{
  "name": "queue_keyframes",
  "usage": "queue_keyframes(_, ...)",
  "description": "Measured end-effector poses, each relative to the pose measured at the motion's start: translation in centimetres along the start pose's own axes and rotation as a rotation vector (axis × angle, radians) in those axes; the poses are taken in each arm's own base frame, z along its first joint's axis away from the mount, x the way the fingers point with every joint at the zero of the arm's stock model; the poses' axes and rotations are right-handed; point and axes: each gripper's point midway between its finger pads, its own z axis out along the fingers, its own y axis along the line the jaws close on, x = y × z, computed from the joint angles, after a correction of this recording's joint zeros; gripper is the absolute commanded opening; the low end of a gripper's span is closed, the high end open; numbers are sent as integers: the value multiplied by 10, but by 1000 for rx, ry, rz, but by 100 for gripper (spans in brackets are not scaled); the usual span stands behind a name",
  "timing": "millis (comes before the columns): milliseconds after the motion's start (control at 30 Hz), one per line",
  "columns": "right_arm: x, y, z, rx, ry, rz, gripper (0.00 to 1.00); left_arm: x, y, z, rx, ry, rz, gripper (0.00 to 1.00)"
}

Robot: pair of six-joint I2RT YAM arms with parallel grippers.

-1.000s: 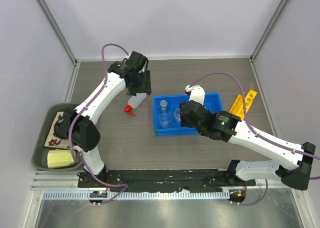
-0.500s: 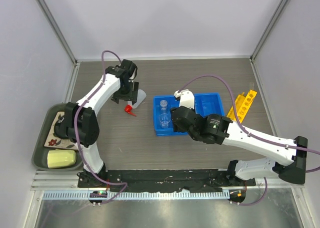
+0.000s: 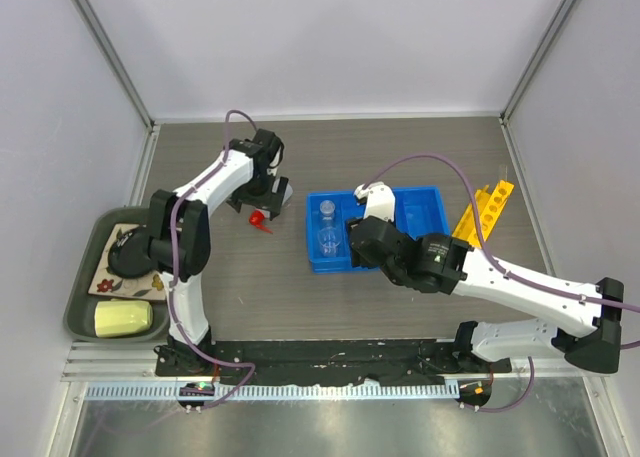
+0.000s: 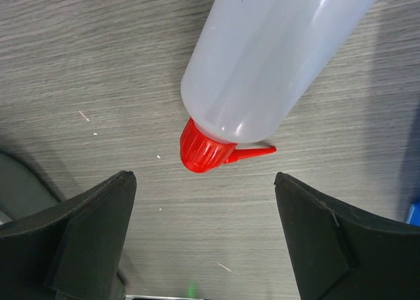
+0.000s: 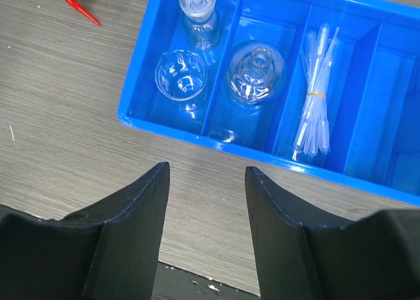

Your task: Organize the chemistry lab equipment

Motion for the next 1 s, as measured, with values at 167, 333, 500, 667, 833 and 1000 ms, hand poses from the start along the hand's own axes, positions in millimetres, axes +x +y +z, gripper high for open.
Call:
queue_keyframes(167, 8, -3, 3, 9, 14, -14, 56, 1, -2, 13, -1, 22, 21, 92)
queue_keyframes(333, 10, -4, 3, 7, 11, -12, 56, -3, -4, 19, 5, 8, 20, 88)
queue_keyframes(500, 14, -8, 2, 8, 11, -12, 56, -8, -6, 21, 11, -10, 19, 86)
queue_keyframes(667, 17, -10, 3, 10, 15, -15, 56, -1, -7, 33, 8, 9, 22, 81)
queue_keyframes(833, 17, -9, 3, 8, 13, -13, 56, 13, -7, 45, 4, 44, 24, 76)
queue_keyframes(1000, 18, -11, 1, 5, 11, -9, 56, 19, -8, 51, 6, 58, 20, 72)
